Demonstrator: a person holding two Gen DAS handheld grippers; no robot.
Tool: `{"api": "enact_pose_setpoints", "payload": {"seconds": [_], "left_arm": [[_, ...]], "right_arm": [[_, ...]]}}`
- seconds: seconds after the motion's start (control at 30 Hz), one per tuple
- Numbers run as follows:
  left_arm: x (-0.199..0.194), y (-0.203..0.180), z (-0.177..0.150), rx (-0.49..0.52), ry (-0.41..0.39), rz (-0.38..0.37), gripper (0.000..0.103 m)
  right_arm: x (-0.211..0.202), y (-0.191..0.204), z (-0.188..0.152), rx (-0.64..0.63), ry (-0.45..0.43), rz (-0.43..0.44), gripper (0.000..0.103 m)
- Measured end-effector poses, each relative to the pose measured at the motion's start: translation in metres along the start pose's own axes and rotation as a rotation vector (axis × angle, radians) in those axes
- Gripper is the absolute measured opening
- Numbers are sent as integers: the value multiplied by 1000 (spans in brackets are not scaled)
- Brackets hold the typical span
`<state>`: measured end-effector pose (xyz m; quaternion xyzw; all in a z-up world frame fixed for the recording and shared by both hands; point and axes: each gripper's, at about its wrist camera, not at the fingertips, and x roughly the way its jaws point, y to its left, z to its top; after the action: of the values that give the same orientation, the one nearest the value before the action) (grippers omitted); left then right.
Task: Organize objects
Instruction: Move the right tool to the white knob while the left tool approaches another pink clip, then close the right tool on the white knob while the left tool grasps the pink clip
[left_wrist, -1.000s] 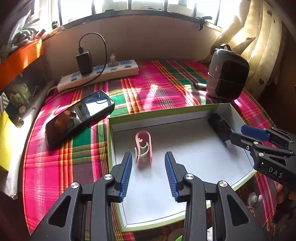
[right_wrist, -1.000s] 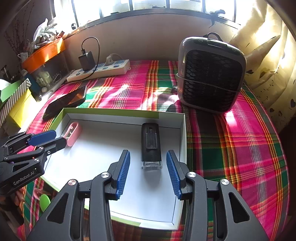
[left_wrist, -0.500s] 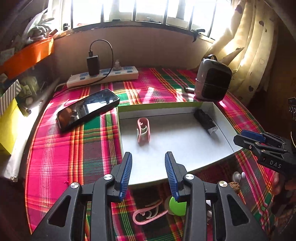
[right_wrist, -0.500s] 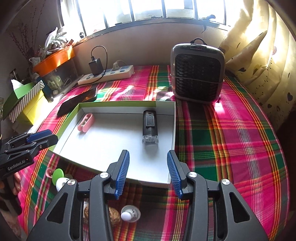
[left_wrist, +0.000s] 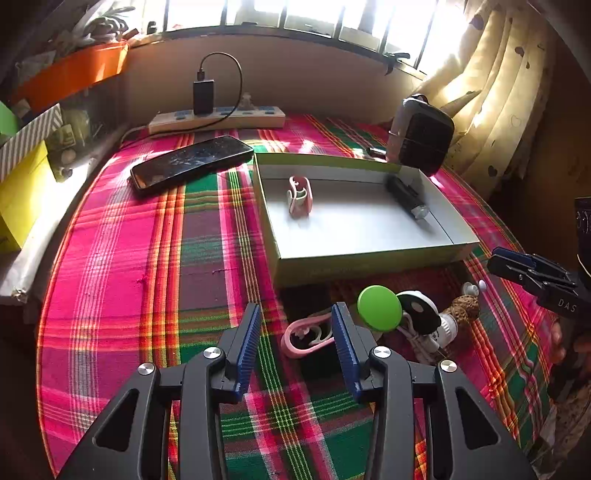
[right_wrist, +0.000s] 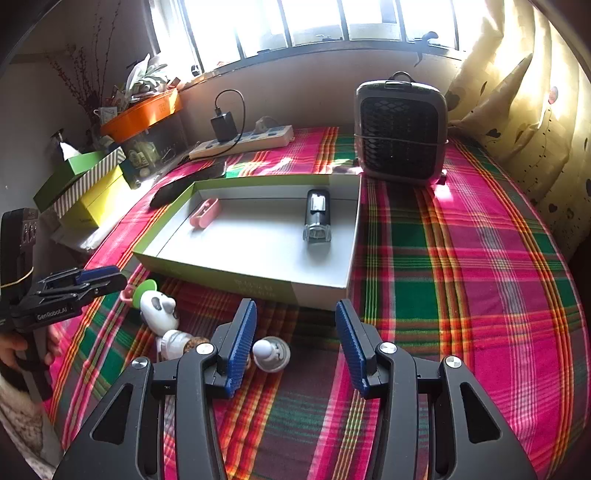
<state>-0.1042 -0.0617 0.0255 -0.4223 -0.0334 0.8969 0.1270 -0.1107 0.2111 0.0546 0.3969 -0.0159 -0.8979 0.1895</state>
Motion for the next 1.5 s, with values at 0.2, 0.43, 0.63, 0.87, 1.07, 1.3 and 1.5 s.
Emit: {"api": "enact_pose_setpoints", "payload": {"seconds": [0.2, 0.43, 0.63, 0.87, 1.07, 1.3, 1.5], "left_arm": [[2, -4, -11, 26, 15, -14, 40], [11, -9, -13, 44, 39, -10, 42], [16, -7, -11, 48, 51, -10, 42], [21, -10, -7, 75, 52, -6, 42], [24, -14, -4, 114, 56, 8, 42], [29, -17, -1, 155, 57, 39, 43], [32, -14, 1, 140, 58, 74, 42]], "right_arm": [[5, 4, -8, -14, 16, 24, 47], [14, 10, -11, -35, 40, 9, 47], [15, 7, -9, -37, 44, -37, 48], [17, 9, -15, -63, 73, -33, 48], [26, 10, -15, -65, 92, -33, 48], [29, 13, -12, -86, 88, -39, 48], [28, 11, -12, -86, 81, -69, 48]]}}
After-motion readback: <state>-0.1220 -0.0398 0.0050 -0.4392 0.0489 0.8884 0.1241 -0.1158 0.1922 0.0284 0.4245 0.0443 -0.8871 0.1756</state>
